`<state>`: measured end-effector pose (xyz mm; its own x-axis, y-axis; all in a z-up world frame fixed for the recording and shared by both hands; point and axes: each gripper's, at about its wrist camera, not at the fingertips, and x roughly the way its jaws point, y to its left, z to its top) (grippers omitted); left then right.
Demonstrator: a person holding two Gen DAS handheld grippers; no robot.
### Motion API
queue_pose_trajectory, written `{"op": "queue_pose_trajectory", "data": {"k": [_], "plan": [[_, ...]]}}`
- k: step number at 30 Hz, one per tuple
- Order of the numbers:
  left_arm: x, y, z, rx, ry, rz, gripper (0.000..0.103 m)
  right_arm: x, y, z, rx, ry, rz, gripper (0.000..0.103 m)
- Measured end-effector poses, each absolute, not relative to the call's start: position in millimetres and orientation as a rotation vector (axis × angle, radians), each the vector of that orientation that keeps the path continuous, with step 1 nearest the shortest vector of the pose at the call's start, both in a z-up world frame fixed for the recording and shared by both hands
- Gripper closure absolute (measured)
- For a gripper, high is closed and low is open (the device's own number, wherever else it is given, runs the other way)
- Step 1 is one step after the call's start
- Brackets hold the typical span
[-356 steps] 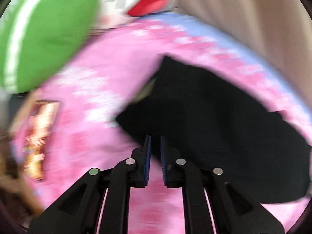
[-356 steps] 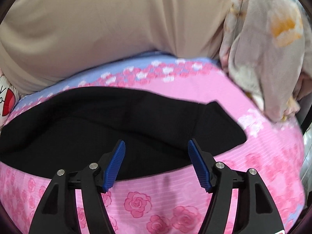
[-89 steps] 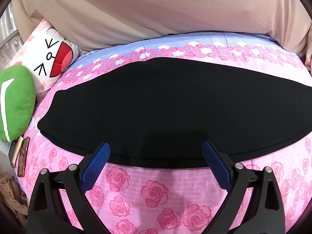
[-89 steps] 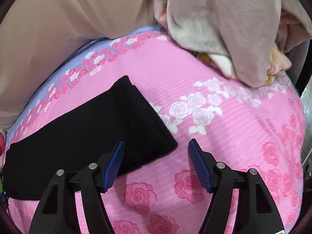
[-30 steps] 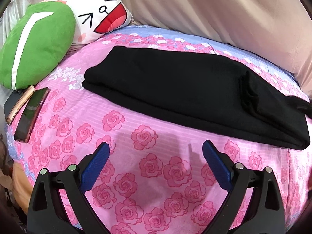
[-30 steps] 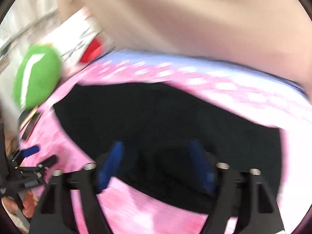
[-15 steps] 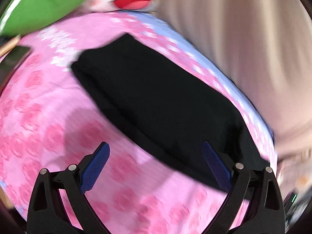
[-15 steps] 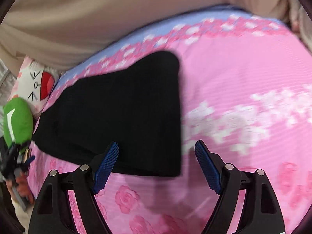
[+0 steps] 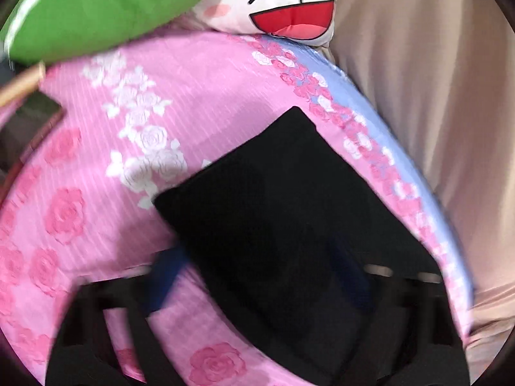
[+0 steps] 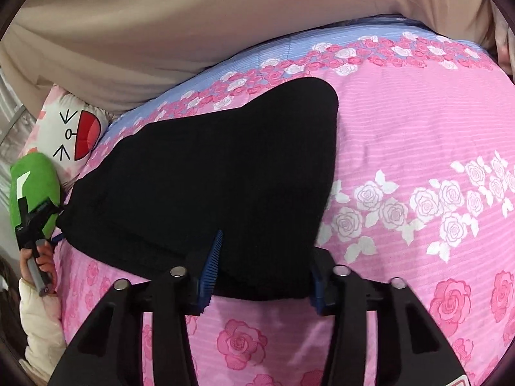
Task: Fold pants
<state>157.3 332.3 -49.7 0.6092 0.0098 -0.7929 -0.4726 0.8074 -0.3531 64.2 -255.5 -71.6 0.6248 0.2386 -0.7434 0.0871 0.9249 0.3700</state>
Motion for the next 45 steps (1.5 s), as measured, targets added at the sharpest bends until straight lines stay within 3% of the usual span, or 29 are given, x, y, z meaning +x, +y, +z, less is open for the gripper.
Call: {"op": "queue_pose_trajectory", "data": {"k": [1, 2, 4, 11, 16, 18, 19, 23, 26, 28, 29, 31, 35, 37, 38, 39, 40, 41, 45], "plan": [[157.2, 330.2, -49.6, -0.571, 0.895, 0.285, 0.083, 63.5, -256.7, -69.6, 0.404, 0.890, 0.094, 0.072], [153.5, 332.3, -49.1, -0.593, 0.891, 0.268, 0.086, 61.4, -258.5, -66.6, 0.411, 0.882, 0.096, 0.077], [146.4, 334.0, -41.9, -0.608, 0.886, 0.261, 0.088, 56.0, -263.1, -55.3, 0.419, 0.848, 0.101, 0.082], [104.5, 297.5, 9.0, -0.542, 0.834, 0.155, 0.088, 14.6, -295.5, -3.3, 0.374, 0.748, 0.088, 0.084], [67.5, 244.4, 0.7, -0.502, 0.930, -0.003, 0.088, -47.4, -359.7, 5.2, 0.380, 0.734, -0.059, 0.084], [52.3, 221.4, -13.9, -0.476, 0.975, -0.037, 0.088, -73.1, -384.1, -6.6, 0.399, 0.772, -0.110, 0.080], [47.1, 214.3, -20.7, -0.469, 0.992, -0.033, 0.087, -84.3, -396.0, -20.6, 0.412, 0.816, -0.129, 0.073], [30.5, 202.0, -39.7, -0.404, 0.999, 0.057, 0.081, -109.4, -409.2, -46.2, 0.302, 0.902, -0.343, 0.056], [25.7, 204.0, -37.2, -0.412, 0.997, 0.075, 0.077, -127.2, -393.7, -10.0, 0.249, 0.769, -0.332, 0.051], [25.1, 203.7, -35.3, -0.408, 0.997, 0.089, 0.070, -118.3, -360.9, 11.7, 0.180, 0.723, -0.201, 0.039], [25.2, 203.8, -35.8, -0.414, 0.997, 0.089, 0.060, -106.0, -331.9, 17.3, 0.138, 0.716, -0.101, 0.038], [30.0, 200.6, -42.7, -0.443, 1.012, 0.073, 0.052, -83.0, -284.1, 14.0, 0.083, 0.746, 0.070, 0.036], [30.7, 205.0, -50.0, -0.506, 1.029, 0.042, 0.046, -33.6, -187.6, -25.7, -0.132, 0.846, 0.219, 0.037], [30.8, 208.9, -48.8, -0.508, 1.022, 0.051, 0.041, -15.9, -168.4, -44.6, -0.181, 0.885, 0.223, 0.042], [32.0, 210.5, -48.9, -0.514, 1.023, 0.046, 0.039, -13.6, -164.5, -49.1, -0.179, 0.901, 0.222, 0.052], [33.4, 211.6, -49.5, -0.523, 1.025, 0.037, 0.038, -5.6, -164.6, -57.5, -0.185, 0.916, 0.190, 0.073], [34.7, 212.9, -49.6, -0.529, 1.024, 0.030, 0.038, -1.3, -164.5, -58.8, -0.183, 0.909, 0.178, 0.075], [36.3, 213.2, -49.6, -0.533, 1.026, 0.026, 0.036, 2.2, -165.9, -53.7, -0.149, 0.910, 0.188, 0.085], [40.2, 210.2, -49.9, -0.533, 1.022, 0.006, 0.030, 4.6, -156.8, -17.9, -0.080, 0.854, 0.215, 0.086]]}}
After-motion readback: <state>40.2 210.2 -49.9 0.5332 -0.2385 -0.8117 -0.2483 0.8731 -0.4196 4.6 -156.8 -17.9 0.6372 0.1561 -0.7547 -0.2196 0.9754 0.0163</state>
